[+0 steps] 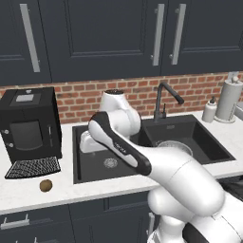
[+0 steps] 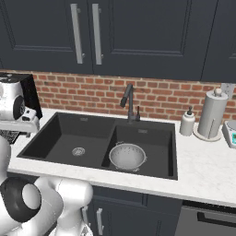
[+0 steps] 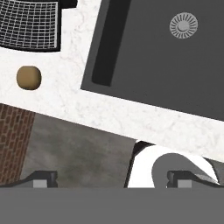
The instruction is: Put the colander in the sink, put the kiwi in the colander, and turn on the sink faucet and pour water over the colander.
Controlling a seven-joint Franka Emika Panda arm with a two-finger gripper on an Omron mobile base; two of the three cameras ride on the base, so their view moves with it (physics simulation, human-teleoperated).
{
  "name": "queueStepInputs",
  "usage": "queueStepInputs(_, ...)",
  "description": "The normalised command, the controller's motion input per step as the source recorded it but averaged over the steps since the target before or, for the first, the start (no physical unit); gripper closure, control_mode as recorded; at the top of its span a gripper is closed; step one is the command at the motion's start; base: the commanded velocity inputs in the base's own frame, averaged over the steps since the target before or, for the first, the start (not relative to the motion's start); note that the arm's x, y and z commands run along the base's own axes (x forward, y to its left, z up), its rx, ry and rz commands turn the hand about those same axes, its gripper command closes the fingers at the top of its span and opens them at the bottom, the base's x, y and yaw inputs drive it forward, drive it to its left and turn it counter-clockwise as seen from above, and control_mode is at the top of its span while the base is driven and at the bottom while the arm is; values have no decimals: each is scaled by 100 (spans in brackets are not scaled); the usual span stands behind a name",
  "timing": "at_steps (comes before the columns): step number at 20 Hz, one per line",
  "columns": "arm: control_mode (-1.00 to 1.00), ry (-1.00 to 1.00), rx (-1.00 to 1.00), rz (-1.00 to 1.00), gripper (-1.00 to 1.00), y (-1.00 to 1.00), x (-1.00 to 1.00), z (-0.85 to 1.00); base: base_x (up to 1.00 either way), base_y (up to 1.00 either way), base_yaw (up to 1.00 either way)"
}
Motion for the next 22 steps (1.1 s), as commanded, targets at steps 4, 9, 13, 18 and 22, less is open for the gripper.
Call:
queueStepInputs(4, -100, -5, 0, 0, -100, 67, 0, -23, 0, 0, 0)
queueStepInputs(9, -100, -13, 0, 0, -100, 45, 0, -42, 0, 0, 0)
queueStepInputs(13, -100, -17, 0, 0, -100, 48, 0, -58, 0, 0, 0)
queueStepInputs(18, -100, -16, 0, 0, -100, 52, 0, -34, 0, 0, 0)
queueStepInputs(22, -100, -7, 0, 0, -100, 49, 8, -6, 0, 0, 0)
